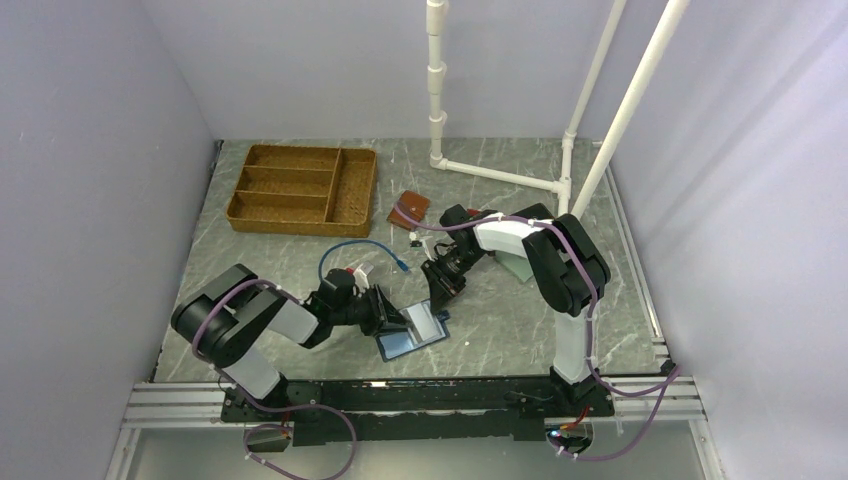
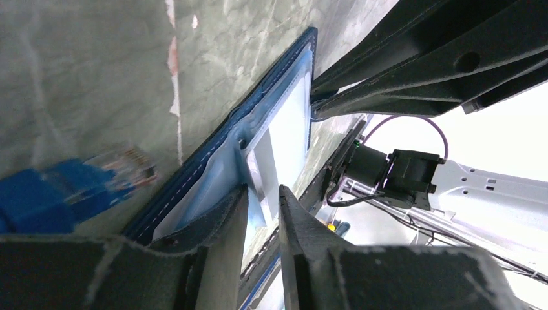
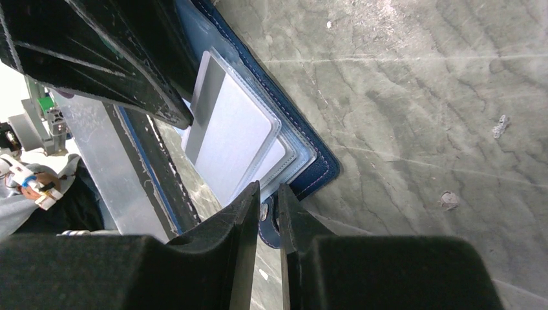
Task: Take the credit cards out of the card holder
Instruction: Move the credit card to the storage box.
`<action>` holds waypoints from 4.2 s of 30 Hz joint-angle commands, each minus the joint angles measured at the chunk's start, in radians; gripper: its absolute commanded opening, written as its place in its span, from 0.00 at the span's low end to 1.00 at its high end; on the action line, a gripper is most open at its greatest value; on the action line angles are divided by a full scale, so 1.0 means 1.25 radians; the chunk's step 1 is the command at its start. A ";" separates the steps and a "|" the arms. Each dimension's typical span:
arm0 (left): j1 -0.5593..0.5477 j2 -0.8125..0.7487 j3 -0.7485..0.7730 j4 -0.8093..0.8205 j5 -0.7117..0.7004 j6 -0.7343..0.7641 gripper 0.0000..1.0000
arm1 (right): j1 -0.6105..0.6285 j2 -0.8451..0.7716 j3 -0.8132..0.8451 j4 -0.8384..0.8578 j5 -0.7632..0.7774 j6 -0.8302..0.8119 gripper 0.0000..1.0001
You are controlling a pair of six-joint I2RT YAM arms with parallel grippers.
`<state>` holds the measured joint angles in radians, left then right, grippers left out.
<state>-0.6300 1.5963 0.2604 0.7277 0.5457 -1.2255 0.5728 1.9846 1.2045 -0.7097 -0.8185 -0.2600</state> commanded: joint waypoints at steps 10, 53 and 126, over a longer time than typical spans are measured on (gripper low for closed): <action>-0.021 0.056 0.003 0.050 -0.034 -0.024 0.15 | 0.028 0.024 0.010 -0.011 -0.007 -0.042 0.19; 0.048 0.152 -0.040 0.214 0.128 -0.006 0.00 | 0.029 0.036 -0.006 0.028 0.154 0.004 0.01; 0.044 -0.035 -0.038 0.144 0.135 0.128 0.00 | 0.035 -0.001 0.012 0.000 -0.035 -0.030 0.46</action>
<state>-0.5709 1.6104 0.2173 0.8295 0.7002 -1.0958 0.6350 1.9816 1.2125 -0.7353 -0.9180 -0.2764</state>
